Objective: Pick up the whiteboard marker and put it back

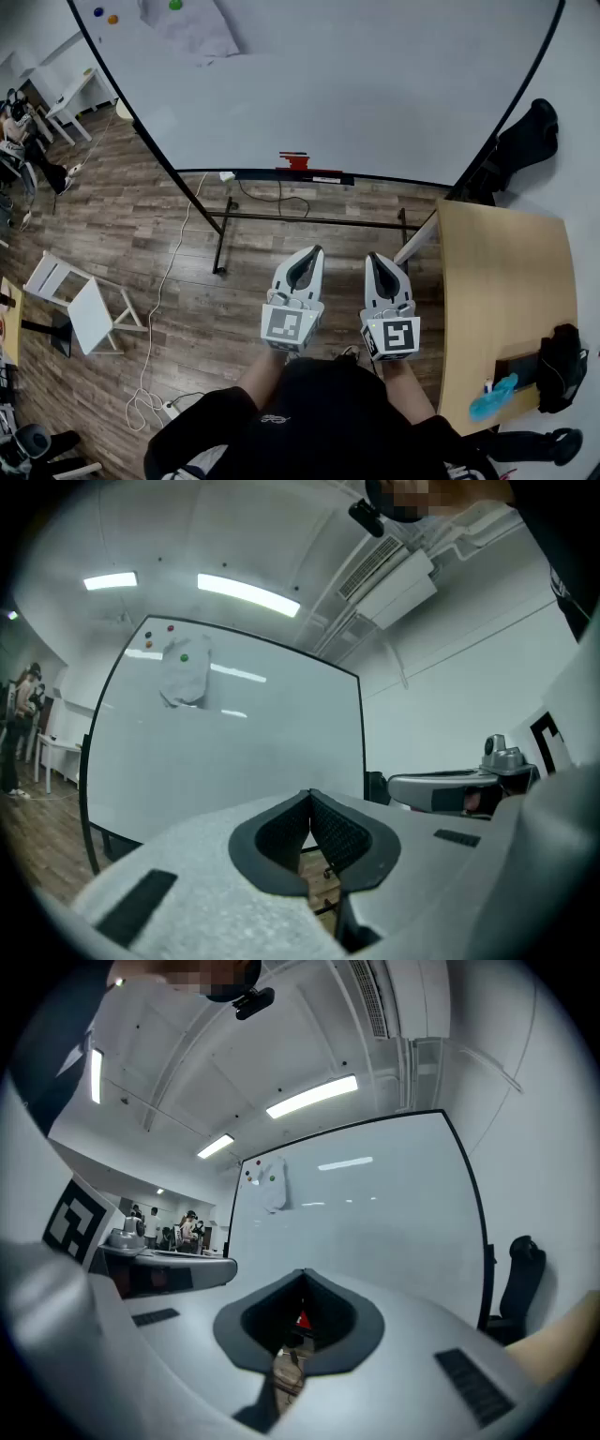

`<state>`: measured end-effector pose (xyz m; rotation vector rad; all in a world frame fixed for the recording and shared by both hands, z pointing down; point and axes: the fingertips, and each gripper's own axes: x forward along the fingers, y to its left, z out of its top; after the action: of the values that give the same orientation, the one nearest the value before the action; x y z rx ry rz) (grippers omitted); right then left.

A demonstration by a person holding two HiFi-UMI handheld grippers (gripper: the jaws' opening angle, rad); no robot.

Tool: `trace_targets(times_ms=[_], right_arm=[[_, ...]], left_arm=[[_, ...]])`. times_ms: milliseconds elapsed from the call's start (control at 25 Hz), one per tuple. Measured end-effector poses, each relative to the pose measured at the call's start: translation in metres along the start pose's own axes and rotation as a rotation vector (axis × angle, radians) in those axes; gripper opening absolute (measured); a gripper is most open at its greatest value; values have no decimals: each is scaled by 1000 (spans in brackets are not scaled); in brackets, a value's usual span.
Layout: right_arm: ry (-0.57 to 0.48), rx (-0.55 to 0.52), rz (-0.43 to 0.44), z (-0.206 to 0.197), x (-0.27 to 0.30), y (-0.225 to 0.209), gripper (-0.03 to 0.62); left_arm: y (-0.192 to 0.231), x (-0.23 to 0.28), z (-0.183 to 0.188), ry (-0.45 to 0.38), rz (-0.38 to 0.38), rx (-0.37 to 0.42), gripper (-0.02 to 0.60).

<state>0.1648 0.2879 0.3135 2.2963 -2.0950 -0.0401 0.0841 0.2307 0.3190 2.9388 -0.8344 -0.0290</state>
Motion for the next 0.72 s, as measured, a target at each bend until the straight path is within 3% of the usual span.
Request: trace_targets(times_ms=[280, 720], right_arm=[[-24, -2, 13, -1, 30, 23, 2], [10, -5, 22, -18, 53, 79, 2]], left_arm=[[29, 3, 2, -33, 1, 23, 6], [76, -37, -21, 23, -3, -17, 6]])
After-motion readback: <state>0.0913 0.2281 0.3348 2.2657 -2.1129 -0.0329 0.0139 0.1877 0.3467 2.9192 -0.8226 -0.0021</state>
